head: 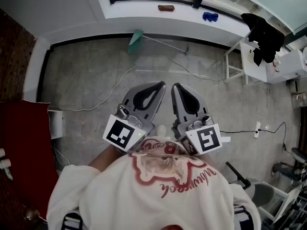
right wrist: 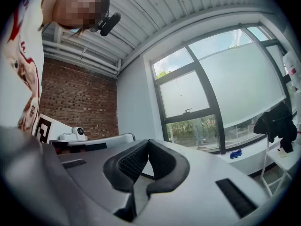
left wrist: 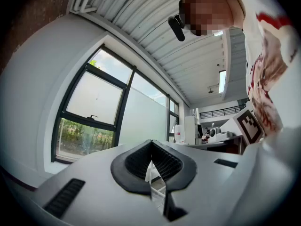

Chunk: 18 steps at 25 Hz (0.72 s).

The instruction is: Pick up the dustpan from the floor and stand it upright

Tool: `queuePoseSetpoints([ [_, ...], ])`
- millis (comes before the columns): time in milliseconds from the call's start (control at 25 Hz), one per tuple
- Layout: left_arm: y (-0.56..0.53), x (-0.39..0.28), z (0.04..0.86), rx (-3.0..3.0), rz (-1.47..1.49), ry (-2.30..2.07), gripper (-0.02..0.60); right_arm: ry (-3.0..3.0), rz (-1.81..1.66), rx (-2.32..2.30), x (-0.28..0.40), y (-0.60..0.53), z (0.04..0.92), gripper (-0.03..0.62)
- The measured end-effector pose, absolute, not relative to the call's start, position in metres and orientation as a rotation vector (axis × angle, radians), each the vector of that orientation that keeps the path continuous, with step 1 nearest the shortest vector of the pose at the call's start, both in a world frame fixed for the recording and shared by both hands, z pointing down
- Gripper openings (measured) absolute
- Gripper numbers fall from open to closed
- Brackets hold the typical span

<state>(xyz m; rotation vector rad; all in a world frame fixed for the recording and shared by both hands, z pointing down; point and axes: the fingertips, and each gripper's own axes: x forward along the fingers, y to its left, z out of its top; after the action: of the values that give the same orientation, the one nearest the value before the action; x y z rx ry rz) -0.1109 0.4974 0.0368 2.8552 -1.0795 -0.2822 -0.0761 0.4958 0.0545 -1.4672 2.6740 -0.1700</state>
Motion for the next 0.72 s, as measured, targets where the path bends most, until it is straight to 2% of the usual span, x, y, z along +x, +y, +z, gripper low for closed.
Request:
queuePoseSetpoints([
  [720, 0.498, -0.107, 0.038, 2.892, -0.263, -1.075, 0.018, 2.579, -0.127, -1.477, -0.067, 0.496, 0.034, 0.025],
])
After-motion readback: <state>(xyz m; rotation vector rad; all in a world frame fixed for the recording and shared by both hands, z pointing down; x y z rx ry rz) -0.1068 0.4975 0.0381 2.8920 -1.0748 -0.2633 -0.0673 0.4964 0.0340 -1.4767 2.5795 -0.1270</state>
